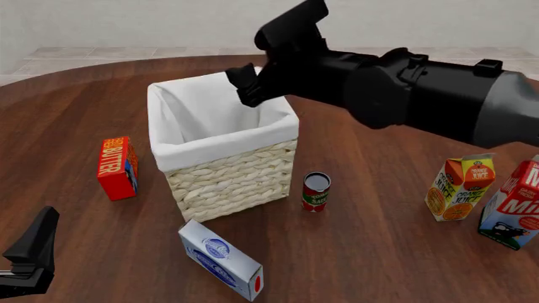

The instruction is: Pick up the alphabet soup and the tomato sauce, and put them in the basket.

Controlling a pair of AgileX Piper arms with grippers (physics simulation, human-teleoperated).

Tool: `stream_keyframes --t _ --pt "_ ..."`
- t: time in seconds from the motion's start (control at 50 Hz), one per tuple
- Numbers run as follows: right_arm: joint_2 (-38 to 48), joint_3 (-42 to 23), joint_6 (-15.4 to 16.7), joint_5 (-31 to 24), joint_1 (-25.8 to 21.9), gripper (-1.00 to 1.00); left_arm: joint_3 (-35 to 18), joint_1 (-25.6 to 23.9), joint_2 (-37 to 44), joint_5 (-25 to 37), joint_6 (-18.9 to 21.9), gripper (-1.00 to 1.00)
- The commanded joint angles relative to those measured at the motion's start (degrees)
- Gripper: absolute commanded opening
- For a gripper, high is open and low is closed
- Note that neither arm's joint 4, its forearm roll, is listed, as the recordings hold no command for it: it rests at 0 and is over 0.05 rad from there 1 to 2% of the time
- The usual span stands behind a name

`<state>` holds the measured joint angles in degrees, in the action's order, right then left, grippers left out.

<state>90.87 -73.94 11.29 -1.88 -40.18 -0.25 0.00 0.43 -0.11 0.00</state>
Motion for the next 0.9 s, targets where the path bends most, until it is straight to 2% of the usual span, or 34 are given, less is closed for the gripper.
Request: stream_keyframes --t 0.02,0.9 --pt "-3.34 3.11 -0.2 0.54 0.24 1.0 0.0 0.0 0.0 0.0 0.0 1.0" --pt "-14.22 14.66 -1.32 2.49 3.6 1.0 0.0 0.0 0.0 0.0 0.0 1.0"
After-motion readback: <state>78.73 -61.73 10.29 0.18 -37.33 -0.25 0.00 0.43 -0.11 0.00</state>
